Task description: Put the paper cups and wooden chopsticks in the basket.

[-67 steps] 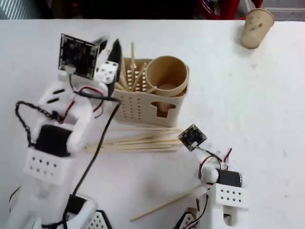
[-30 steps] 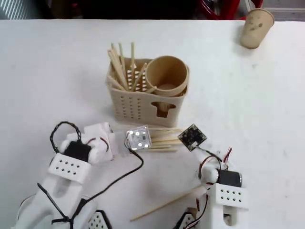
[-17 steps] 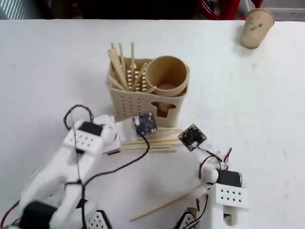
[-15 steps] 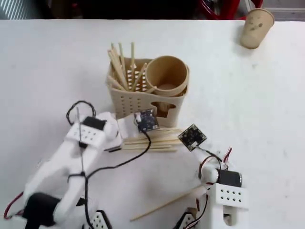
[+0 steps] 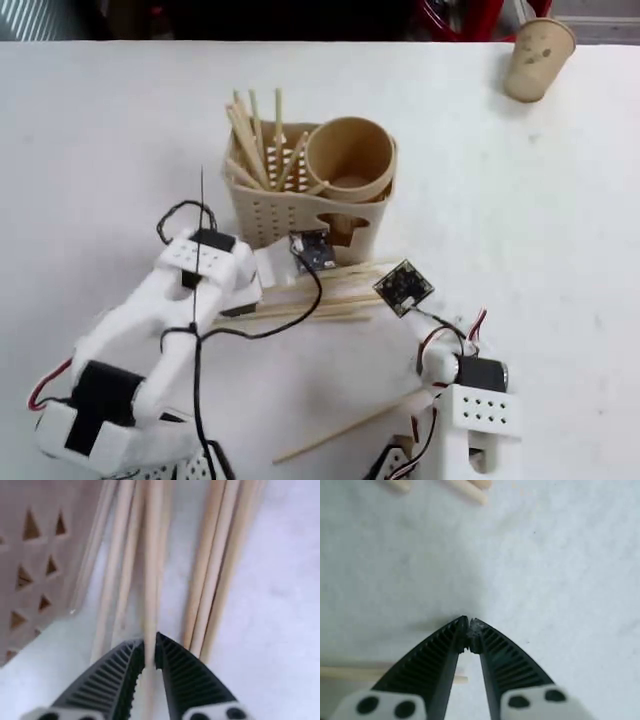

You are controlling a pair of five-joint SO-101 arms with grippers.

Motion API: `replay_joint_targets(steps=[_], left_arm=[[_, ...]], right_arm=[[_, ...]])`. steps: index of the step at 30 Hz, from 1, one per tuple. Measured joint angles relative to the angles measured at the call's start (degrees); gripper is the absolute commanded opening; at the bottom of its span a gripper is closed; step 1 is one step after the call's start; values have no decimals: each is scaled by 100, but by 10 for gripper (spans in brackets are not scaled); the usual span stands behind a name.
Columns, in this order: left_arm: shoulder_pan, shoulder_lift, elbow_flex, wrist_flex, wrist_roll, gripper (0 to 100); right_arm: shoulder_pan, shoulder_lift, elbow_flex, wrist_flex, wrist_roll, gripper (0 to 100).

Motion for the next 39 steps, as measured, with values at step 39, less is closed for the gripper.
replay_joint_targets(steps=[39], left_arm=[[-3912,-1767,281,1591,-2409,101]], right_arm=[[0,0,26,0,0,18]])
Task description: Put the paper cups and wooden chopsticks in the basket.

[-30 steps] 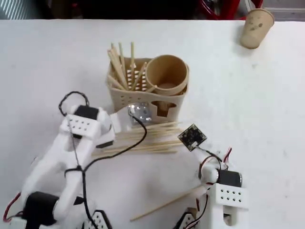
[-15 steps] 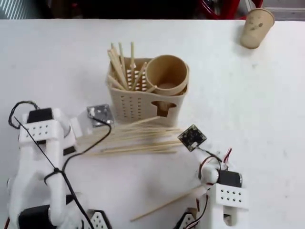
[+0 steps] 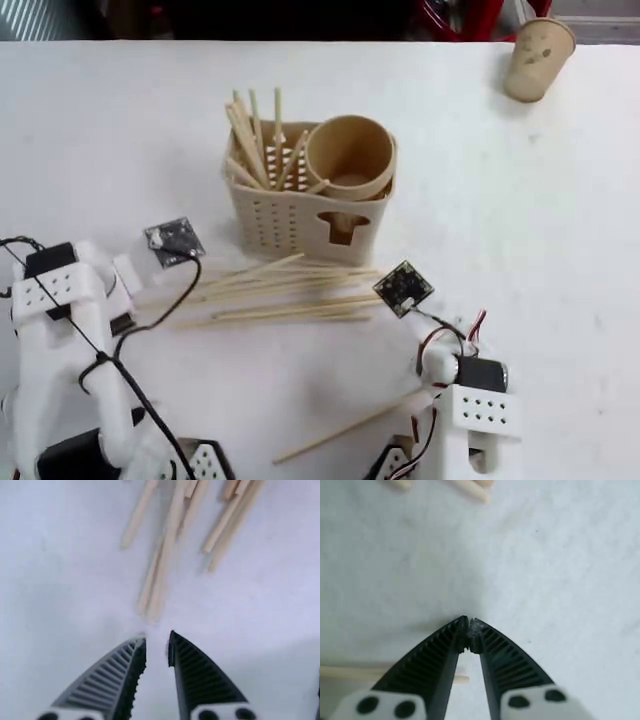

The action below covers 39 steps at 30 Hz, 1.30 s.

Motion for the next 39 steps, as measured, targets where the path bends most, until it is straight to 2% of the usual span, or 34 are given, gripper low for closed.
replay_joint_targets(steps=[4,7,11,15,18,20,24,39], left_arm=[[-79,0,-123,123,0,101],[264,0,-176,193,26,102],[1354,0,-176,97,536,103],[2681,0,-158,-9,1468,118],[3332,0,176,-519,2145,146],[3420,0,536,-993,2470,146],[3455,0,976,-1600,2602,146],[3156,0,1046,-2101,2646,124]], right_arm=[[0,0,0,0,0,18],[0,0,0,0,0,18],[0,0,0,0,0,18],[0,0,0,0,0,18],[0,0,0,0,0,18],[0,0,0,0,0,18],[0,0,0,0,0,18],[0,0,0,0,0,18]])
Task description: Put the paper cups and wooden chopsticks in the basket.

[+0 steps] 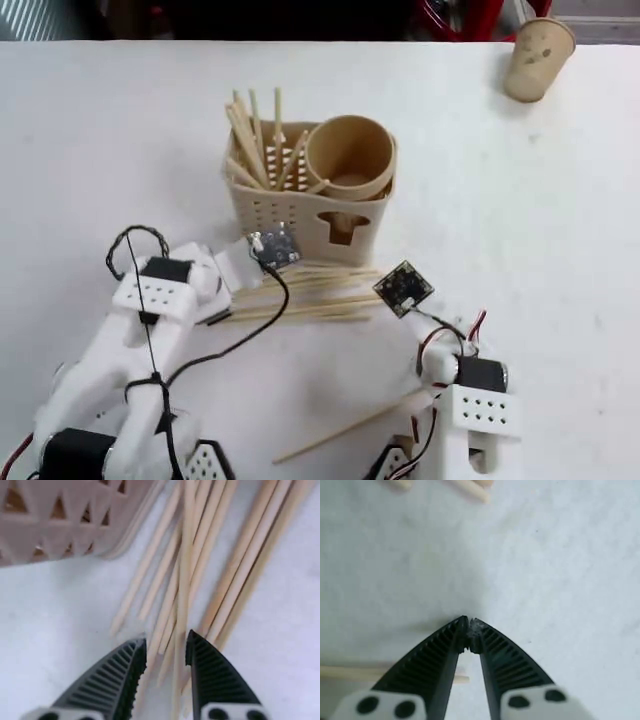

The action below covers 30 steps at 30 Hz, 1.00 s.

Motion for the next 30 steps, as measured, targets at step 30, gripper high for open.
replay_joint_targets(steps=[30], left_arm=[[-26,387,281,-273,0,18]], right_arm=[[0,0,0,0,0,18]])
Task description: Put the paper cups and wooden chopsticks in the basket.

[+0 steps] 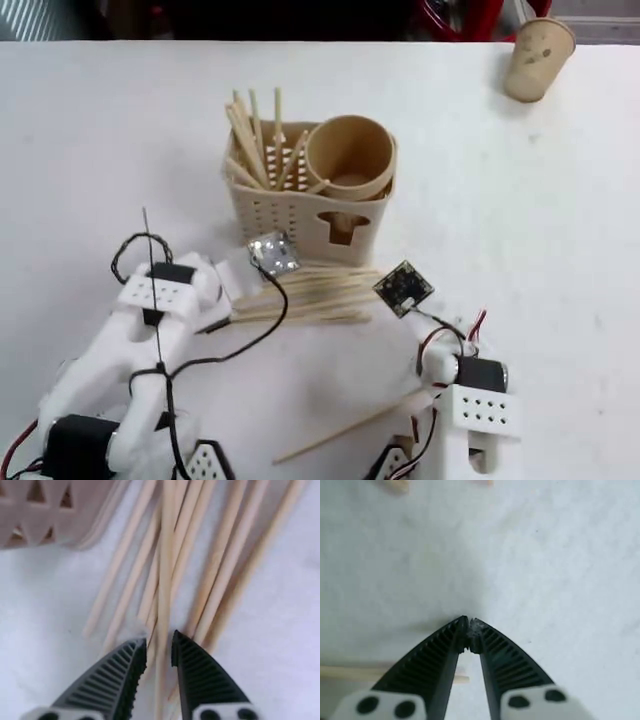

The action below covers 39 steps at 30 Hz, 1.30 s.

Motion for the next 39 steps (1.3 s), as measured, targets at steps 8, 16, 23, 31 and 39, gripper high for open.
replay_joint_targets(steps=[8,16,23,31,39], left_arm=[[-202,-97,-378,695,0,22],[-325,-1969,-1415,2716,0,22],[-325,-3895,-3007,4246,290,21],[237,-3464,-5336,3965,2119,21],[1600,-2224,-6171,1846,4431,21]], right_arm=[[0,0,0,0,0,18],[0,0,0,0,0,18],[0,0,0,0,0,18],[0,0,0,0,0,18],[0,0,0,0,0,18]])
